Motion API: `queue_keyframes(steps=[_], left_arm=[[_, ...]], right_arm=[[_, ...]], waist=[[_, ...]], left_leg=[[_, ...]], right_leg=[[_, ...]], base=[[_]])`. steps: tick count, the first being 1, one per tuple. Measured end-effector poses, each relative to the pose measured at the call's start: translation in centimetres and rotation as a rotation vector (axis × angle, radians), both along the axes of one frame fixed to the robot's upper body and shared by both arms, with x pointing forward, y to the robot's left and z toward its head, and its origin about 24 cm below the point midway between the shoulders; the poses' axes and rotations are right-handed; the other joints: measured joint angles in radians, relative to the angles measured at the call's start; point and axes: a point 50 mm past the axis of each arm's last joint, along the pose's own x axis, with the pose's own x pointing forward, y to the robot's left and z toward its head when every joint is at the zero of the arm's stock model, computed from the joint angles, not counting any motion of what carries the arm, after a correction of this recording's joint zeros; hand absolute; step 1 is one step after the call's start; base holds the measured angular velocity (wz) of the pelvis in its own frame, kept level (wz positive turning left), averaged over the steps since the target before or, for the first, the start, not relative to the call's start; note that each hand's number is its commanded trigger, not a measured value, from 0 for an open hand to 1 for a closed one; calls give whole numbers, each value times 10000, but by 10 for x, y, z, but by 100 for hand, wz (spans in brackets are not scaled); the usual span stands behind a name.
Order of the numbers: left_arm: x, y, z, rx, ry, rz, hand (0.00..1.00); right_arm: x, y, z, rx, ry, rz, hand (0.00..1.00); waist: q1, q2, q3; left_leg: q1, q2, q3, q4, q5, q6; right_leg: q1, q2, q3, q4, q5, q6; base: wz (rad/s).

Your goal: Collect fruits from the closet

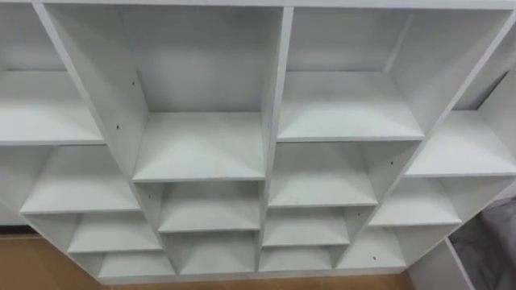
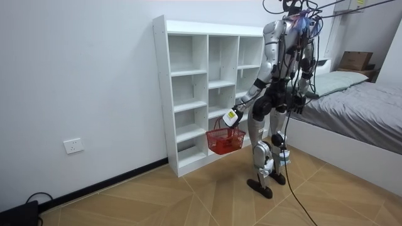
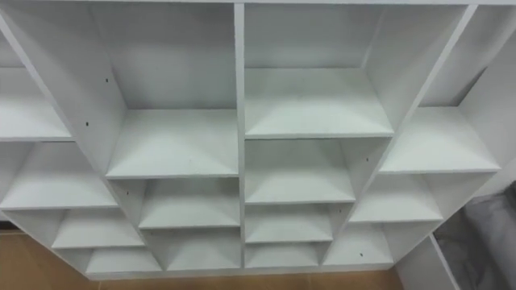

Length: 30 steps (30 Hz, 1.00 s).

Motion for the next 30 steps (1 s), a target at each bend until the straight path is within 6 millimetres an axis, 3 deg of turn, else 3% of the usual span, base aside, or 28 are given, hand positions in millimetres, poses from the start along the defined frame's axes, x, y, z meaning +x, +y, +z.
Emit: queue_keyframes(steps=[7,18,30], left_arm=[[2,-16,-5,-421,169,-100,100],[1,-22,-8,-629,406,-352,100],[1,-24,-9,-727,513,-322,100]], right_arm=[[1,18,-8,733,645,513,0],[12,23,-10,1474,832,1155,0],[5,27,-12,1781,1409,1394,0]], waist=[[40,25,25],[60,123,8],[74,201,54]], left_leg=[[11,4,11,-2,-10,-7],[0,9,13,-8,-19,-12],[6,10,13,-8,-20,-12]], right_leg=[[0,7,24,2,-16,-5],[-13,17,40,-8,-18,-5],[-17,18,45,6,-21,-8]], base=[[0],[0],[0]])
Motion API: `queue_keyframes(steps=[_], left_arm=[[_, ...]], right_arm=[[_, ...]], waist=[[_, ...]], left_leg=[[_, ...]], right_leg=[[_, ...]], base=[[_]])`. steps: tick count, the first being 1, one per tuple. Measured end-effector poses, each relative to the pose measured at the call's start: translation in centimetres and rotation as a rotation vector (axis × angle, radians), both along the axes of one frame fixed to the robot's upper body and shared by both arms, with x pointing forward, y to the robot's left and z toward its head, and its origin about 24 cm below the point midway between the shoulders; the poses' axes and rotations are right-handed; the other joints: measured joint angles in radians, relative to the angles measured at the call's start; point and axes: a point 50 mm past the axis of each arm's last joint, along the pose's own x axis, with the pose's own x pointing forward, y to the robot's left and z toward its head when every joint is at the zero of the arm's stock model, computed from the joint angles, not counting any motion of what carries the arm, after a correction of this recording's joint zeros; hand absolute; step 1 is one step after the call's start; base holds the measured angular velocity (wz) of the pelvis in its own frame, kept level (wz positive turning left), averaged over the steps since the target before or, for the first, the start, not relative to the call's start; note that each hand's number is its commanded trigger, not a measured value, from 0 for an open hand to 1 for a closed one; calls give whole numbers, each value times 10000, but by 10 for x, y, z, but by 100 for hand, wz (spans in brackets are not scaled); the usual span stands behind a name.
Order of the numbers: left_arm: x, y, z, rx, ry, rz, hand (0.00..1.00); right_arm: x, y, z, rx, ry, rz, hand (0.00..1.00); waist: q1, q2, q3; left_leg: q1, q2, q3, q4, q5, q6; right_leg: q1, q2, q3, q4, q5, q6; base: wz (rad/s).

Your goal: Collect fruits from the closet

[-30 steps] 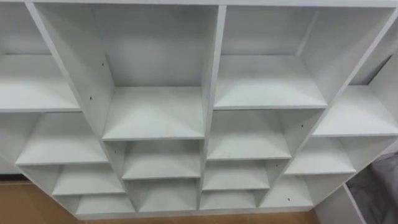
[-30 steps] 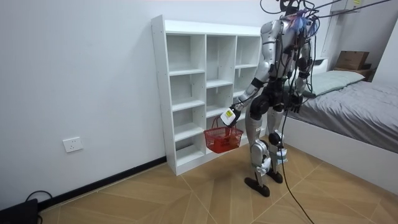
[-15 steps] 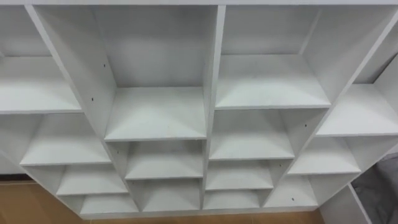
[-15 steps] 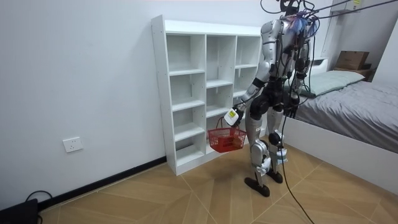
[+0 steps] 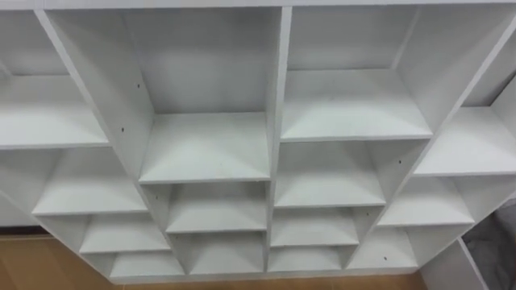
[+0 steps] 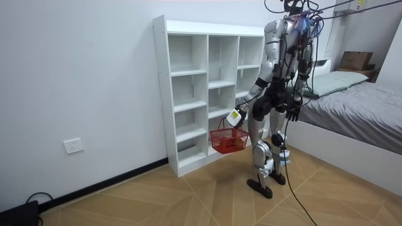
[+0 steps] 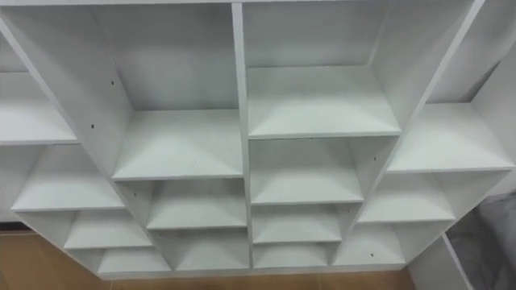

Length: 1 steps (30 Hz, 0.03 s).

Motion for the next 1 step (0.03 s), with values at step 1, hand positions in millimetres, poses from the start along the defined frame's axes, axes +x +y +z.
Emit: queue_keyframes(steps=[1], left_arm=[[0,0,0,-3,7,3,100]], right_arm=[[-2,0,0,51,95,-20,0]], waist=[[-4,-2,0]], left_leg=[[0,-1,0,0,0,0]], right_leg=[[-1,0,1,-2,-1,0]], base=[[0]])
